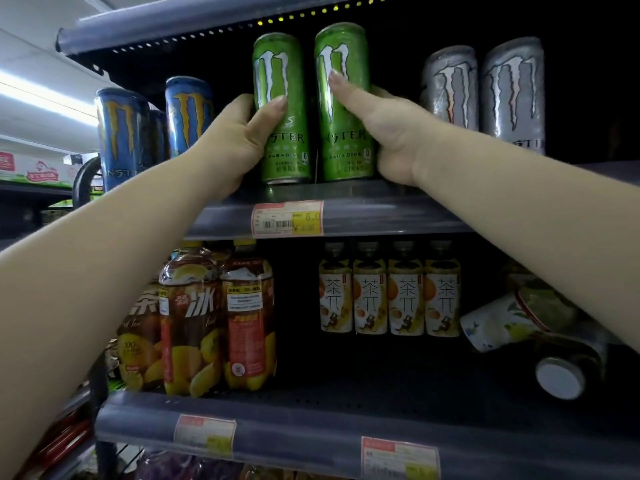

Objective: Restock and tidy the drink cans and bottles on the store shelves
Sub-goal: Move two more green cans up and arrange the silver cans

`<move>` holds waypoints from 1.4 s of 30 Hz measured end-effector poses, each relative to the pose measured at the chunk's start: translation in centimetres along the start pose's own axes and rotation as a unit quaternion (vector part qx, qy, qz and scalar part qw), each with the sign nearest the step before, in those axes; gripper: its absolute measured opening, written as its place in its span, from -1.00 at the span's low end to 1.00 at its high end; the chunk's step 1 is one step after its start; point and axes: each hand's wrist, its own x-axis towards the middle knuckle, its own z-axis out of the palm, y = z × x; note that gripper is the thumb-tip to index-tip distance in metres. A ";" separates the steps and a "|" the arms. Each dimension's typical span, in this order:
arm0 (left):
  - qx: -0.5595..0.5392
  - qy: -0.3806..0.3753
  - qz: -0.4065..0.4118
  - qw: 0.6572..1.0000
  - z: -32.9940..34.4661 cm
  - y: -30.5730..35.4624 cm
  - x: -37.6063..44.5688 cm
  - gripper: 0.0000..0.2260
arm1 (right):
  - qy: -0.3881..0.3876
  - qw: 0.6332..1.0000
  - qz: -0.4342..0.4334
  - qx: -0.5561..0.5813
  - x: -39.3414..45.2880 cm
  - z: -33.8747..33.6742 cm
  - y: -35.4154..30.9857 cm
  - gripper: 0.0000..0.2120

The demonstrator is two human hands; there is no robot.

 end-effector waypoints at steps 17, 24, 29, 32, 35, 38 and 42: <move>0.092 -0.051 0.013 0.994 -1.3 -2.0 -0.2 -0.67 | 0.018 0.999 0.008 -0.027 0.6 -0.4 0.9 -0.47; 0.127 -0.052 -0.024 0.990 -0.6 -1.4 -0.2 -0.54 | 0.032 0.998 -0.001 -0.044 0.5 -0.4 0.9 -0.36; 0.141 -0.052 -0.060 0.987 -0.5 -1.5 0.0 -0.51 | 0.045 0.995 0.009 -0.085 1.0 -0.5 1.2 -0.16; 0.157 -0.031 -0.070 0.985 -0.4 -1.6 0.0 -0.50 | 0.054 0.994 0.004 -0.099 1.0 -0.3 1.2 -0.23; 0.178 -0.012 -0.072 0.981 -0.4 -1.7 0.2 -0.44 | 0.044 0.993 0.007 -0.109 1.0 -0.3 1.0 -0.40; 0.191 -0.009 -0.075 0.979 -0.3 -1.6 0.3 -0.41 | 0.040 0.992 0.007 -0.120 0.8 -0.4 0.9 -0.51; 0.191 -0.041 -0.085 0.977 -0.4 -1.5 0.2 -0.29 | 0.047 0.988 -0.020 -0.146 0.9 0.0 1.4 -0.46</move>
